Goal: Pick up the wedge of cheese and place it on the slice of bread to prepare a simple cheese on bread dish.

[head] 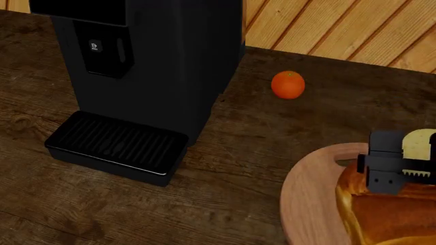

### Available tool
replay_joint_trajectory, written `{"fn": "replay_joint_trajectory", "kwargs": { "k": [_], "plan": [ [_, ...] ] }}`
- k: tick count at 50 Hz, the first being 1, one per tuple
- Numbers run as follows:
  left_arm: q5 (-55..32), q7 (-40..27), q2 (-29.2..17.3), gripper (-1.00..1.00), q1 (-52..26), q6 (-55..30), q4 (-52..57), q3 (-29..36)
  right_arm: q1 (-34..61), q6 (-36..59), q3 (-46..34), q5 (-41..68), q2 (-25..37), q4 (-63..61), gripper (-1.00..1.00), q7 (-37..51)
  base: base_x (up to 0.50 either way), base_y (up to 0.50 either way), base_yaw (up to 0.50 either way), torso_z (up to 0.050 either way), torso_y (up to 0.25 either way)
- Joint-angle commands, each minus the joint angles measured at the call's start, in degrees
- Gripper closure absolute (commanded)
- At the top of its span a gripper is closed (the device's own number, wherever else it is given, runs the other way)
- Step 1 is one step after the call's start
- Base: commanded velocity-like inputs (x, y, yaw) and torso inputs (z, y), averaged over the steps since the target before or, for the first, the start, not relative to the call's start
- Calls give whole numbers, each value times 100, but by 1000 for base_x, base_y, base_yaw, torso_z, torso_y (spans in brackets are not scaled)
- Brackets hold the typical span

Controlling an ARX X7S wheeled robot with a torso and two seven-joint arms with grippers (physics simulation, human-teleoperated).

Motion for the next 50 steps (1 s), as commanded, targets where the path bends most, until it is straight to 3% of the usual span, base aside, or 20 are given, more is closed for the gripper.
{"fn": "replay_joint_trajectory", "kwargs": {
  "k": [1, 33, 34, 50],
  "plan": [
    [-9, -5, -2, -100, 3, 9, -20, 8, -143, 49, -31, -234, 9, -10, 100, -172, 0, 0, 0, 0, 0],
    [-20, -35, -17, -100, 9, 41, -7, 13, -426, -7, -176, -513, -4, 16, 100, -451, 0, 0, 0, 0, 0],
    [-20, -36, -17, -100, 11, 40, -7, 11, -399, 42, -180, -455, -20, 7, -100, -476, 0, 0, 0, 0, 0],
    [-59, -29, -28, -100, -18, -30, -7, 27, 592, 276, -53, -20, 22, -240, -100, 97, 0, 0, 0, 0, 0]
  ]
}}
